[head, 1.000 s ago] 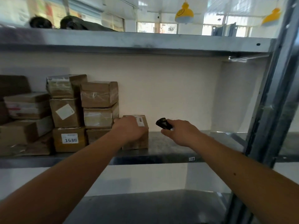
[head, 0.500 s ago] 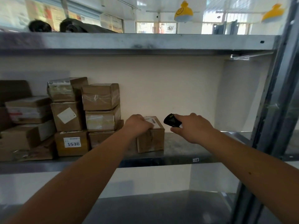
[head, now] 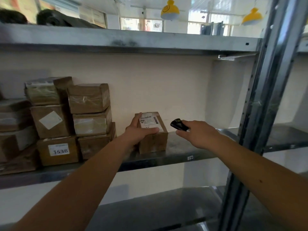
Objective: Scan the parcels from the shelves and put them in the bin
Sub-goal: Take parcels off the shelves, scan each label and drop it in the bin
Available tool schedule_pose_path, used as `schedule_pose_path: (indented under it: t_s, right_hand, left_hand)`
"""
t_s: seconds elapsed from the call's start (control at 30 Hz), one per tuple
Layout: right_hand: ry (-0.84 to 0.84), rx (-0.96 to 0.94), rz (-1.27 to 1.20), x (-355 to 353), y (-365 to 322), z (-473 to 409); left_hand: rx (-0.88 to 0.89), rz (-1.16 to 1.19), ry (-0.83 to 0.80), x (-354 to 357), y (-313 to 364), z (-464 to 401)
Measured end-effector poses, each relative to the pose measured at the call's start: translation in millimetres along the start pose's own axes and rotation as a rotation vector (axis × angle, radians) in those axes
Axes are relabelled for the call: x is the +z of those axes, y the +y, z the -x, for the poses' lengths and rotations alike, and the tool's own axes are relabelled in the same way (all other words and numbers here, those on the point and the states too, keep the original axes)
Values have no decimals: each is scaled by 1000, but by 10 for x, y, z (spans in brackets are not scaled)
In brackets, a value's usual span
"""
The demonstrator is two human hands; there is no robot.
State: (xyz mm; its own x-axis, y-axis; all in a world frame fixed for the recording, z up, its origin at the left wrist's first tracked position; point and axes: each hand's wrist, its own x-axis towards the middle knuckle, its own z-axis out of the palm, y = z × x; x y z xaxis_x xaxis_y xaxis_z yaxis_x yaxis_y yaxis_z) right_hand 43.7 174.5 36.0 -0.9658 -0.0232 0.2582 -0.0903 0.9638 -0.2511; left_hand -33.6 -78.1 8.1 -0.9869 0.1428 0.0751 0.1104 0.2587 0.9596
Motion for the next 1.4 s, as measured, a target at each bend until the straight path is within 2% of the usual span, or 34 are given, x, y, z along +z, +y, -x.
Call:
schedule_pose_path:
  t_s: [0.17, 0.4, 0.57, 0.7, 1.0, 1.4]
  right_hand:
    - [-21, 42, -120, -117, -28, 277]
    - [-50, 77, -191, -210, -162, 821]
    - [-90, 111, -7, -175, -207, 1197]
    - [-117, 122, 30, -132, -236, 1478]
    - [-196, 205, 120, -42, -439, 1936]
    - [-188, 236, 233, -23, -561, 2192]
  left_hand:
    - [147, -3, 68, 30, -107, 148]
    - [282, -183, 71, 77, -184, 366]
    - [403, -226, 68, 93, -265, 480]
    - [489, -229, 65, 129, -328, 563]
    - [563, -272, 105, 194, -410, 568]
    - [672, -326, 105, 199, -486, 536]
